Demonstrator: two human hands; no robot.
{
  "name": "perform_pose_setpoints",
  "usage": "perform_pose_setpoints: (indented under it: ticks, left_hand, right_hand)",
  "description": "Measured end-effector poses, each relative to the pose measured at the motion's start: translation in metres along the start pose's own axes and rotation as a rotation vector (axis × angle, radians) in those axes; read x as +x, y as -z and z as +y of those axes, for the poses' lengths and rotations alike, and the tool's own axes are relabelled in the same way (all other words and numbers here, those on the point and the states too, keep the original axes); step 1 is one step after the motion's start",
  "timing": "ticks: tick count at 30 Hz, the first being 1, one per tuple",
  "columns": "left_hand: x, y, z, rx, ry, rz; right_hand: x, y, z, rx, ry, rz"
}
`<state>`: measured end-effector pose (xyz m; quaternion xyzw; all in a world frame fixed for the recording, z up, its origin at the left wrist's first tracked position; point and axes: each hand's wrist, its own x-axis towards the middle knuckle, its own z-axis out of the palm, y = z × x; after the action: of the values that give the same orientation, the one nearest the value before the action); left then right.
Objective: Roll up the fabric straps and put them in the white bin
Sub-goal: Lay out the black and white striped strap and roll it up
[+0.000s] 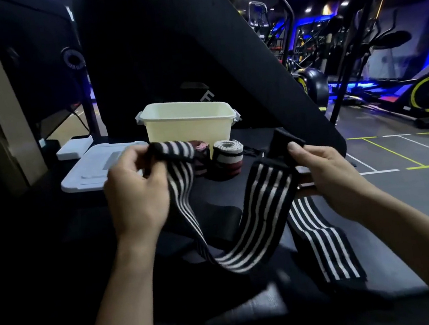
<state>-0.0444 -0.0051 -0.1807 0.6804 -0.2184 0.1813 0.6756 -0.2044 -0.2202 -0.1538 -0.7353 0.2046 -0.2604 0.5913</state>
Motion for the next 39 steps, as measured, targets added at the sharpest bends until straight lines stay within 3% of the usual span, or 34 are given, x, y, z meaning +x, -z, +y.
perform_pose_setpoints:
  ticks: [3,8,12,14,19,21,28,34,39]
  left_hand:
    - [0.005,0.001,-0.005,-0.127,0.122,-0.008]
    - [0.000,-0.008,0.003,-0.383,0.292,-0.126]
    - [-0.003,-0.011,0.010,-0.484,0.392,-0.183]
    - [-0.005,-0.014,0.011,-0.499,0.412,-0.189]
    - [-0.009,-0.024,0.012,-0.556,0.408,-0.225]
    - [-0.010,-0.028,0.013,-0.585,0.416,-0.208]
    - [-0.007,-0.036,0.006,-0.637,0.439,-0.147]
    - [-0.026,-0.051,0.012,-0.481,0.369,-0.710]
    - [-0.041,-0.068,0.013,-0.407,0.215,-0.869]
  right_hand:
    - [0.001,0.016,0.009,0.020,-0.123,0.032]
    - [-0.001,0.026,0.019,-0.320,-0.262,-0.097]
    - [-0.004,0.017,0.005,-0.923,-0.131,-0.247]
    - [-0.007,0.005,-0.005,-1.068,0.022,-0.258]
    - [-0.006,-0.039,-0.020,-0.435,0.288,-0.450]
    - [-0.001,-0.054,-0.020,-0.271,0.367,-0.441]
    - [0.024,-0.063,-0.018,-0.179,0.550,-0.191]
    - [0.043,-0.047,-0.047,-0.102,0.629,0.034]
    - [0.053,-0.021,-0.074,-0.147,0.745,0.227]
